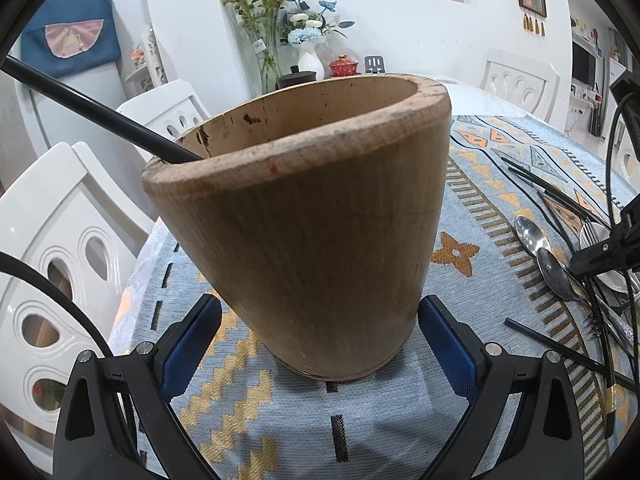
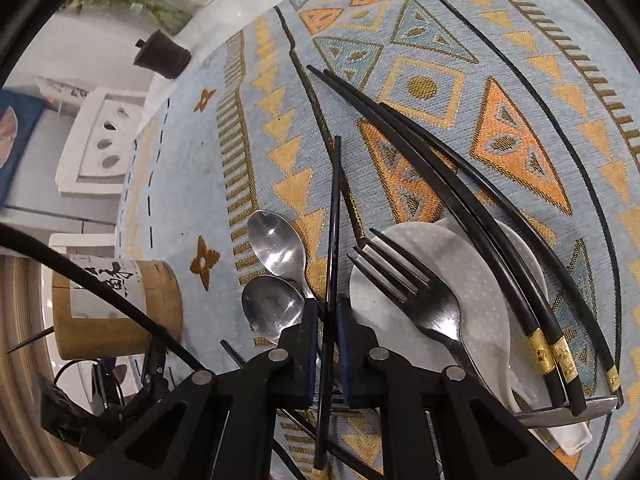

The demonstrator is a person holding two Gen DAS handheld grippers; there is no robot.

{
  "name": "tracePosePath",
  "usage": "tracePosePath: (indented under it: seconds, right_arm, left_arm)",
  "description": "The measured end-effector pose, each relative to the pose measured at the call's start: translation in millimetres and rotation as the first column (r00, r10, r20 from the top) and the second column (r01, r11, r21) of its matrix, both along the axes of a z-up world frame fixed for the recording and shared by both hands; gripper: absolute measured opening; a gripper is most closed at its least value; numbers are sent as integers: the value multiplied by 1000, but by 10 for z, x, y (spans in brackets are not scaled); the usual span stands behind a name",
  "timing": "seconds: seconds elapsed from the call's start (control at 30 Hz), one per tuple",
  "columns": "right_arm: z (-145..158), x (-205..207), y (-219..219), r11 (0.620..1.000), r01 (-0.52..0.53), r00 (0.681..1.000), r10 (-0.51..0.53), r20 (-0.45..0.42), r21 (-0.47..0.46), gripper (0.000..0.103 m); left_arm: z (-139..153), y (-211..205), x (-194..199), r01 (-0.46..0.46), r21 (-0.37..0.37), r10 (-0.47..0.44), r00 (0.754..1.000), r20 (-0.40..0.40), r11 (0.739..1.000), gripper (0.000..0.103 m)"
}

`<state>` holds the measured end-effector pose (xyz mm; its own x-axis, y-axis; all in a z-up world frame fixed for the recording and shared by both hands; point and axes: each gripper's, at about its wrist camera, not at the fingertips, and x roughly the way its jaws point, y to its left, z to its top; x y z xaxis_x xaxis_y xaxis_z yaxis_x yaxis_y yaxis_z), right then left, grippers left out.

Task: Organize utensils
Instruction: 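Lift the second chopstick with the right gripper over the wooden cup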

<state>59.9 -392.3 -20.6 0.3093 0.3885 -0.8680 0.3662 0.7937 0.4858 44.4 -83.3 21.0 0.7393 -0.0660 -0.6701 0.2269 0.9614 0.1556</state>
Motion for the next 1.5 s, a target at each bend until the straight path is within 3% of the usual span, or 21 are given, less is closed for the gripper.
tracePosePath:
  seconds: [0.17,0.37,0.73,1.07,1.33,1.5]
  right_arm:
    - [32,-92,-80,995,44,998,-48,47,85,5]
    - [177,-202,-109,991,52,994,-64,93,125,5]
    - [559,-394,-43,989,12,984,-38,175,145,5]
    - [932,-324,5,995,-6,965,-21,262,100,6]
    - [1383,-205,0,997,-19,928,-12,373,81,6]
    - [1820,-118,72,997,-54,878,20,479,58,6]
  left_arm:
    - [0,-1,1,0,0,0,1000,0,1000,99]
    - [1,2,2,0,0,0,1000,0,1000,99]
    - [1,2,3,0,0,0,1000,-1,1000,99]
    - [1,2,3,0,-1,0,1000,0,1000,99]
    - [2,2,3,0,0,0,1000,0,1000,99]
    - [4,7,6,1,0,-1,1000,1,1000,99]
